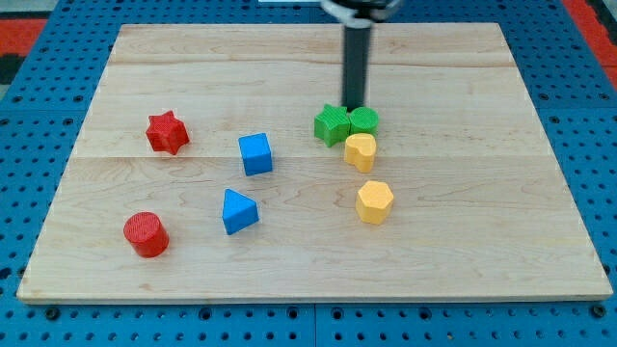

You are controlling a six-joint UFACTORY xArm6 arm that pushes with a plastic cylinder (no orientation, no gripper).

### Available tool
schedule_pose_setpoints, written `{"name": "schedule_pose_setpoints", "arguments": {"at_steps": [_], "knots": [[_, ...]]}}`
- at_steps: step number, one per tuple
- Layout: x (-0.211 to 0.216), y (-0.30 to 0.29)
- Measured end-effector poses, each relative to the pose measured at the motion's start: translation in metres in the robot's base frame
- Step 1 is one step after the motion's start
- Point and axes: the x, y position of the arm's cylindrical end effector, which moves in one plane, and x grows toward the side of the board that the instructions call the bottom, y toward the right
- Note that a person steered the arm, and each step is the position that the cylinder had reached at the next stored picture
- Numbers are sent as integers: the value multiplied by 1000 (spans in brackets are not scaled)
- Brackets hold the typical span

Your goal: Slide the green star vertically top of the blue cube

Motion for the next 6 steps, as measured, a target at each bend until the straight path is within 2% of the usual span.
{"name": "schedule_pose_setpoints", "arguments": {"at_steps": [1, 2, 3, 4, 6], "knots": [[7, 36], [42, 43], [71, -21], [63, -73], [27, -83]]}}
